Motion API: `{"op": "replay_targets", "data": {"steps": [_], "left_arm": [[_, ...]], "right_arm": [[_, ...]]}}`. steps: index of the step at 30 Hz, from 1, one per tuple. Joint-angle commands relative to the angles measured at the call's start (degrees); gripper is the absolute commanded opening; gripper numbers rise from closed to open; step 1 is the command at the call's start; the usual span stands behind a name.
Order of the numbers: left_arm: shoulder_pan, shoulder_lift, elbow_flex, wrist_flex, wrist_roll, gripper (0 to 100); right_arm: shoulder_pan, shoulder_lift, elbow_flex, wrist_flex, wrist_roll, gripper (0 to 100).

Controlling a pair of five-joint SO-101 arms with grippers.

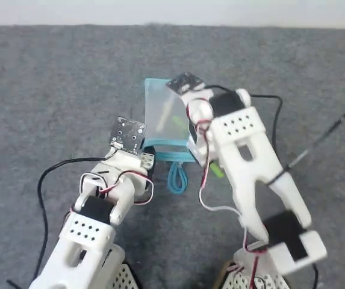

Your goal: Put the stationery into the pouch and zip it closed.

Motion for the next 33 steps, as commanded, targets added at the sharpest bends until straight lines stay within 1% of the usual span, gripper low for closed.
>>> {"op": "replay_targets", "data": {"steps": [1,6,8,11,15,18,24,26,28,33], "left_arm": [[0.88,0.70,-1.10,-2.11,-0.70,1],[0.88,0.44,-0.57,-2.20,-0.70,1],[0.53,0.44,-0.31,-2.99,-0.70,1],[0.35,0.70,-0.22,-3.87,-0.70,1],[0.35,0.70,-0.22,-4.04,-1.49,1],[0.26,0.70,-0.22,-4.04,-2.90,1],[0.26,0.70,0.22,-4.13,-2.99,1],[0.26,0.70,0.22,-4.13,-2.99,1],[-0.18,0.53,0.22,-4.13,-2.99,1],[-5.89,0.35,-0.13,-4.92,-2.55,1]], "right_arm": [[1.01,3.74,-9.85,-0.13,-4.22,0.7],[0.57,11.21,-22.59,0.84,-10.99,1.0],[0.13,13.93,-26.29,2.95,-10.90,1.0],[-1.36,16.04,-27.87,4.53,-10.90,2.0],[-2.42,15.25,-27.87,4.79,-10.55,11.3],[-3.21,13.93,-27.87,5.32,-8.35,15.7],[-6.29,7.25,-27.60,7.34,-6.42,15.9],[-5.85,4.44,-27.43,7.43,-5.54,15.9],[-3.47,2.51,-27.25,8.48,-4.75,15.8],[3.74,-1.19,-16.97,6.46,-2.81,15.8]]}}
